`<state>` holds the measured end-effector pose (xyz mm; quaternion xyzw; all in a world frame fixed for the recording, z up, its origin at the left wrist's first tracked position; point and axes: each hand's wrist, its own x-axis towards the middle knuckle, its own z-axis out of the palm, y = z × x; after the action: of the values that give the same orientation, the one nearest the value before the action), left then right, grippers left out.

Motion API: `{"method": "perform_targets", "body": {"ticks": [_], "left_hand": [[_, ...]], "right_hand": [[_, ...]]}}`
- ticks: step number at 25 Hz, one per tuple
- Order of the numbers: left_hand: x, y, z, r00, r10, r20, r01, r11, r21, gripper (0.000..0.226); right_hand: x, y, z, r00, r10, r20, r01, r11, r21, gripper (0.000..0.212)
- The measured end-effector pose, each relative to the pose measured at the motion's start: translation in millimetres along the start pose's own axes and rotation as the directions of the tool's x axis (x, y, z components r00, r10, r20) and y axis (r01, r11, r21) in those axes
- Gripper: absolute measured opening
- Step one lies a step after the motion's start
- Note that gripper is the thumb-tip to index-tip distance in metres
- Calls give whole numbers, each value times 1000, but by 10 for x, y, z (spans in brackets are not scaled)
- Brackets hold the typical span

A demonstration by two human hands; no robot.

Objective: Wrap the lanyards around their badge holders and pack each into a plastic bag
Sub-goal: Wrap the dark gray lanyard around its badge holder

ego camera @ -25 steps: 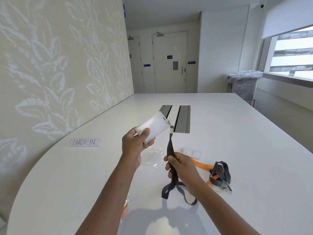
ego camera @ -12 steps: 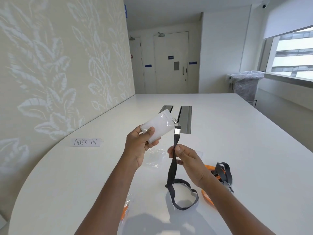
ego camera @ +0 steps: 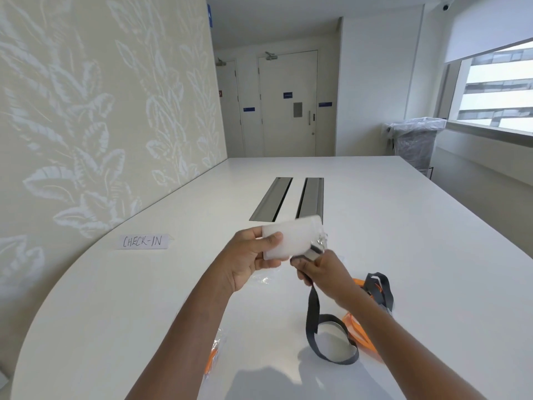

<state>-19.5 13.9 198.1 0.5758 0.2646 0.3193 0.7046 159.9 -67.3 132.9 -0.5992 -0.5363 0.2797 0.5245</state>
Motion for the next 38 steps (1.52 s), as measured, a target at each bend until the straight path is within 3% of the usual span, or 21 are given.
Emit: {"method": "perform_targets", "body": {"ticks": [4,8,11,17,21,23,25,28,31,34,36,38], "left_hand": [[-74,-126,-40,991,-132,32,126,984,128,37],[-118,-181,-75,977,-202,73,183,960,212,35],[-134,-221,-45,969,-229,88,196,939,284,24],[-105,-273,32,987,-149,-58,159,911,381,23],[-51,-277,51,977,8,-212,77,917,391,22],[-29,-270,70,938,157,-310,-2,895,446,18],[-25,-237,73,854,356,-380,-95,824,559,7],[-11,-139,22,702,596,-390,-177,676,715,5],[1,-10,-40,601,707,-372,-226,597,770,7],[-2,60,-78,577,735,-356,-270,583,767,6],[-6,64,-88,602,717,-351,-282,602,747,5],[-12,52,-81,614,706,-353,-279,612,740,8]], "right_hand": [[128,-140,-251,969,-246,4,239,938,-252,26],[243,-286,-367,949,-307,74,312,870,-381,21],[327,-457,-433,912,-383,150,398,732,-552,13],[314,-776,-500,850,-455,264,489,499,-715,13],[229,-939,-440,797,-531,287,549,442,-709,16],[167,-972,-373,785,-551,282,569,462,-681,15],[69,-959,-290,793,-556,248,565,520,-640,16],[-86,-848,-173,815,-545,196,536,584,-609,21],[-226,-692,-30,839,-501,214,525,641,-560,18],[-303,-571,48,842,-502,197,532,713,-456,13],[-294,-520,73,871,-490,27,471,820,-326,10],[-237,-482,105,924,-351,-155,326,931,-163,13]]}}
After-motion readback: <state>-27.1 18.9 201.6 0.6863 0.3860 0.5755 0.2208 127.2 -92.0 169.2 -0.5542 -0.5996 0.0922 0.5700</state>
